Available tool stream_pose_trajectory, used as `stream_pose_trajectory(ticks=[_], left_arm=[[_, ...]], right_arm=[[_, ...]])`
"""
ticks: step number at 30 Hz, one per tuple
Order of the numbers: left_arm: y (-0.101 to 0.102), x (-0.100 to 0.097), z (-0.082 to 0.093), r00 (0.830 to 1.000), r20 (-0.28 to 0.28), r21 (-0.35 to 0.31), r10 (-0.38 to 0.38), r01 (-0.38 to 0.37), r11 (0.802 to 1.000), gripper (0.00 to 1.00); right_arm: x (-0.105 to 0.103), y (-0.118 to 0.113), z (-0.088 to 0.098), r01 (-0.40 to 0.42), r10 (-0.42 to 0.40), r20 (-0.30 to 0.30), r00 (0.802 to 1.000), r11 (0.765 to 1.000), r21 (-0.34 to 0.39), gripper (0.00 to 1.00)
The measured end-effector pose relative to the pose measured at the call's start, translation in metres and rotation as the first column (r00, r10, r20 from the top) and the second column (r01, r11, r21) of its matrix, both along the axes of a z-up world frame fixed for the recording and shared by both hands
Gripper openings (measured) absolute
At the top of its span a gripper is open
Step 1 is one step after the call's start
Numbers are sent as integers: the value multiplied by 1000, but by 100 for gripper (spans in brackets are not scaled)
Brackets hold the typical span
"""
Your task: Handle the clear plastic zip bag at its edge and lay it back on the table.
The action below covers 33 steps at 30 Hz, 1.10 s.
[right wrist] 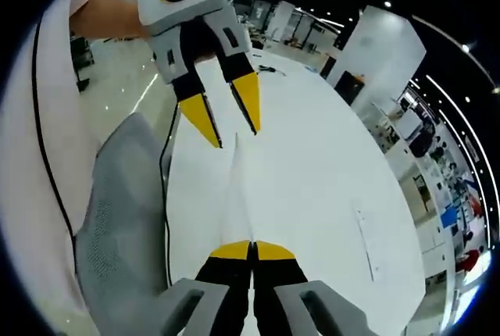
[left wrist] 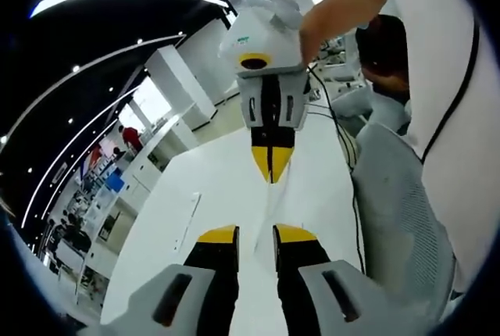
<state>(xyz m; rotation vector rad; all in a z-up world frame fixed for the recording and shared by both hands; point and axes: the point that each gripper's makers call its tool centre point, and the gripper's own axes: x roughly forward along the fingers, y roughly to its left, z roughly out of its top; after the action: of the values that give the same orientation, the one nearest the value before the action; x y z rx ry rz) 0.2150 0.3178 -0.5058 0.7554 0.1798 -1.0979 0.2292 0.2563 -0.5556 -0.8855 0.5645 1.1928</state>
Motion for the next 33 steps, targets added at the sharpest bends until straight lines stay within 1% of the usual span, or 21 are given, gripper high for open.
stream_pose_trajectory(ticks=[3, 7, 11, 15, 16, 20, 24, 25, 27, 29, 31, 32, 33], left_arm=[[-10, -5, 3, 1000, 4, 6, -31, 31, 1000, 10], [-25, -11, 6, 998, -6, 4, -64, 64, 998, 11], [-35, -15, -3, 996, -16, 40, -93, 94, 995, 10], [-40, -17, -12, 994, -43, 73, -103, 106, 992, 9], [-41, -16, -13, 994, -43, 80, -103, 106, 991, 9], [-39, -13, -26, 994, -46, 160, -97, 103, 982, 9], [-39, -13, -35, 993, -60, 205, -97, 107, 973, 7], [-38, -12, -37, 994, -52, 218, -94, 103, 970, 7], [-38, -11, -39, 995, -52, 227, -89, 98, 969, 8], [-38, -11, -42, 994, -67, 231, -81, 94, 968, 7], [-36, -13, -45, 993, -79, 248, -83, 101, 963, 3], [-36, -14, -45, 993, -82, 252, -86, 104, 962, 0], [-37, -15, -46, 992, -85, 253, -88, 107, 961, 0]], right_arm=[[1, 2, 1, 12, -12, 5, 1000, 1000, -4, 0], [1, 5, 2, 17, -17, 11, 1000, 1000, -8, 0], [1, 8, 4, 23, -23, 15, 1000, 1000, -12, 0], [-1, 12, 5, 19, -19, 24, 1000, 1000, -19, 0], [-2, 12, 5, 13, -13, 26, 1000, 1000, -23, 0], [-4, 15, 5, 12, -11, 30, 999, 1000, -29, 0], [-5, 18, 7, 18, -18, 22, 1000, 1000, -20, 0], [-6, 19, 7, 13, -13, 26, 1000, 1000, -23, 0], [-7, 20, 7, 14, -13, 23, 1000, 1000, -22, 0], [-7, 21, 7, 15, -14, 25, 1000, 1000, -24, 0], [-7, 22, 8, 18, -18, 18, 1000, 1000, -19, 0], [-6, 22, 8, 20, -20, 18, 1000, 1000, -17, 0], [-6, 22, 8, 21, -21, 20, 1000, 1000, -16, 0]])
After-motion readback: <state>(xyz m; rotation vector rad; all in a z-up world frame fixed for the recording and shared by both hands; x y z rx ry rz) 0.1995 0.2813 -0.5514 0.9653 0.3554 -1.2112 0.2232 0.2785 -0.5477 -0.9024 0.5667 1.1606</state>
